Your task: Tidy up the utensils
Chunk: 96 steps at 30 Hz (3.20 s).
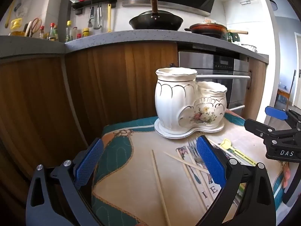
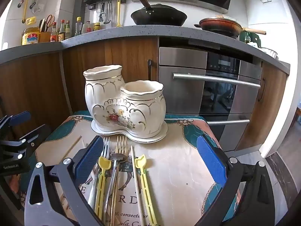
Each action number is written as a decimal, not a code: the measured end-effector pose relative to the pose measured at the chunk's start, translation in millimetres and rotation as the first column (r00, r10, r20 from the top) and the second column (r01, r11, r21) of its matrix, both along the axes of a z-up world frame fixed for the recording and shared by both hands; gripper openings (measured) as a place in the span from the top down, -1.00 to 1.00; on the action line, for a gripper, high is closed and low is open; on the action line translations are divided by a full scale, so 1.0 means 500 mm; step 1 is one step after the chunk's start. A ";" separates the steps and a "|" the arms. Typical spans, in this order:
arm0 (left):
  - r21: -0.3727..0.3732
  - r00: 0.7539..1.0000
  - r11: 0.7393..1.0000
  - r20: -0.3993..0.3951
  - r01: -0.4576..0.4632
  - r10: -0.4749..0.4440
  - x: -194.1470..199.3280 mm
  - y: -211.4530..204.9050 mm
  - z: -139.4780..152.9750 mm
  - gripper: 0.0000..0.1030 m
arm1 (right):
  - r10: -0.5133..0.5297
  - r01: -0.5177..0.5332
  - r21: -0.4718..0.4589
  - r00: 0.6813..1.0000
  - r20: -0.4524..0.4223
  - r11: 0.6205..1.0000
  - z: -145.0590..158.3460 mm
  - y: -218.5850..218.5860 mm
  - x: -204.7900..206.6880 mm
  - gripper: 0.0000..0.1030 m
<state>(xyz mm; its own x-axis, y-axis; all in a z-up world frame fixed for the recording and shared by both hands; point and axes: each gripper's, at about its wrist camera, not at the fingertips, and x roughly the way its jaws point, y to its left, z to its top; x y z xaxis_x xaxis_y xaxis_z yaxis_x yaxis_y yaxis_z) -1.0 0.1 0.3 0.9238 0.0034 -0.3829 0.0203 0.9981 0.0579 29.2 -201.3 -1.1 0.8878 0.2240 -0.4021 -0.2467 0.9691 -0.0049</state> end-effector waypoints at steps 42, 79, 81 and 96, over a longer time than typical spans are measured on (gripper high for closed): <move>0.002 1.000 1.000 -0.019 0.022 -0.022 0.000 -0.007 -0.005 -0.90 | -0.023 0.023 -0.020 1.000 -0.009 1.000 -0.011 -0.003 0.007 -0.90; 0.002 1.000 1.000 -0.022 0.022 -0.022 0.000 -0.009 -0.006 -0.90 | -0.025 0.024 -0.027 1.000 -0.014 0.999 -0.015 -0.003 0.009 -0.90; 0.003 0.999 1.000 -0.024 0.023 -0.022 0.001 -0.008 -0.006 -0.90 | -0.026 0.025 -0.028 1.000 -0.013 0.999 -0.015 -0.004 0.009 -0.90; 0.034 0.985 0.998 -0.167 0.055 -0.048 0.021 -0.016 -0.038 -0.90 | -0.038 0.038 -0.023 0.999 -0.001 0.999 0.004 -0.034 0.010 -0.90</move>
